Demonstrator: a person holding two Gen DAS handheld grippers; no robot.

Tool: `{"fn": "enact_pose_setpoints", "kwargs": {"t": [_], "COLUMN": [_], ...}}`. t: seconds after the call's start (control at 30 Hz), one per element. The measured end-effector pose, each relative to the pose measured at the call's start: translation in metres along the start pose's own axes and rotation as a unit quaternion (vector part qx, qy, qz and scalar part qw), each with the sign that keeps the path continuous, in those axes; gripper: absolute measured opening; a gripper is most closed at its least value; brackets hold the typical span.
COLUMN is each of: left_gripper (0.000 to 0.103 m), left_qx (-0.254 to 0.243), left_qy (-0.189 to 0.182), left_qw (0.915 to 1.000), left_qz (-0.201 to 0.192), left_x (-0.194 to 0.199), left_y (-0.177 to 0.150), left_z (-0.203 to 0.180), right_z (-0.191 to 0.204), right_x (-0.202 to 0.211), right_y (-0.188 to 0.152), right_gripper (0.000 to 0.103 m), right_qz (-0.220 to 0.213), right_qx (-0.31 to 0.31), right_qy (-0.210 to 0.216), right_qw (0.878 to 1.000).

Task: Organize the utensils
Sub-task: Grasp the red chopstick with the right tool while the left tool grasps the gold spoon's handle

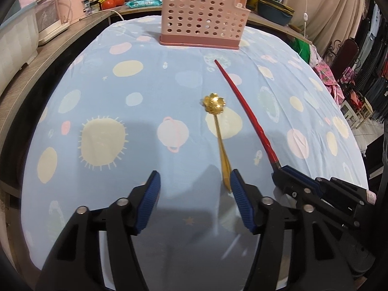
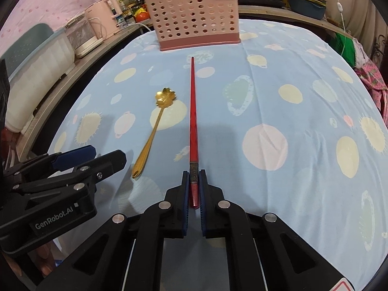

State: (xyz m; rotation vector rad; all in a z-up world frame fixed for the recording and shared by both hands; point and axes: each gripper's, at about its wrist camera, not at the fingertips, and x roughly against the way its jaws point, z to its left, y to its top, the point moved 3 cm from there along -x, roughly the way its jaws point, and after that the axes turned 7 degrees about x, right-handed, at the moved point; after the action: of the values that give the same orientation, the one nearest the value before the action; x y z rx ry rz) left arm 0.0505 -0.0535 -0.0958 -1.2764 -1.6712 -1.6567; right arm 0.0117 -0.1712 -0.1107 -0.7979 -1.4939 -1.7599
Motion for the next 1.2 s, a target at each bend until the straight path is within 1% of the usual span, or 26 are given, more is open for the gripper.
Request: {"fn": "enact_pose_setpoints", "kwargs": {"t": [0.17, 0.33, 0.43, 0.5, 0.53, 0.6, 0.67, 0.7, 0.77, 0.8, 0.97, 1.2], "left_gripper": [0.059, 0.057, 0.050, 0.042, 0.040, 0.032, 0.027, 0.024, 0.012, 0.010, 0.010, 0.010], "left_qx": [-0.008, -0.004, -0.004, -0.004, -0.005, -0.008, -0.010, -0.011, -0.008, -0.005, 0.004, 0.011], "left_qy": [-0.008, -0.015, -0.014, -0.016, -0.018, -0.020, -0.024, -0.027, -0.034, -0.037, -0.048, -0.054], "left_qw": [0.9999, 0.9996, 0.9997, 0.9997, 0.9997, 0.9996, 0.9995, 0.9994, 0.9992, 0.9991, 0.9986, 0.9985], "left_qz": [0.010, 0.021, 0.019, 0.018, 0.018, 0.019, 0.019, 0.019, 0.021, 0.021, 0.020, 0.002], "left_x": [-0.006, -0.013, -0.013, -0.013, -0.012, -0.012, -0.013, -0.013, -0.013, -0.013, -0.010, 0.005], "left_y": [-0.003, -0.006, -0.005, -0.006, -0.007, -0.007, -0.008, -0.009, -0.009, -0.008, -0.007, 0.002], "left_z": [-0.008, -0.009, -0.007, -0.008, -0.008, -0.010, -0.011, -0.012, -0.011, -0.011, -0.007, -0.005], "right_z": [-0.010, -0.011, -0.011, -0.010, -0.011, -0.011, -0.011, -0.011, -0.011, -0.011, -0.011, -0.010], "right_x": [0.003, 0.003, 0.003, 0.003, 0.003, 0.003, 0.003, 0.003, 0.003, 0.003, 0.003, 0.006], "right_y": [-0.003, -0.004, -0.005, -0.005, -0.005, -0.005, -0.005, -0.005, -0.005, -0.005, -0.005, -0.006], "right_gripper": [0.007, 0.007, 0.007, 0.007, 0.007, 0.007, 0.007, 0.007, 0.007, 0.007, 0.007, 0.007], "right_qz": [-0.001, -0.001, -0.001, -0.001, -0.001, -0.001, -0.001, -0.001, -0.001, -0.001, -0.001, -0.001], "right_qx": [-0.016, -0.018, -0.019, -0.019, -0.019, -0.018, -0.019, -0.018, -0.018, -0.018, -0.018, -0.021], "right_qy": [-0.001, 0.000, 0.000, 0.000, 0.000, 0.000, 0.000, 0.000, 0.000, 0.000, 0.000, 0.003], "right_qw": [1.000, 1.000, 1.000, 1.000, 1.000, 1.000, 1.000, 1.000, 1.000, 1.000, 1.000, 1.000]}}
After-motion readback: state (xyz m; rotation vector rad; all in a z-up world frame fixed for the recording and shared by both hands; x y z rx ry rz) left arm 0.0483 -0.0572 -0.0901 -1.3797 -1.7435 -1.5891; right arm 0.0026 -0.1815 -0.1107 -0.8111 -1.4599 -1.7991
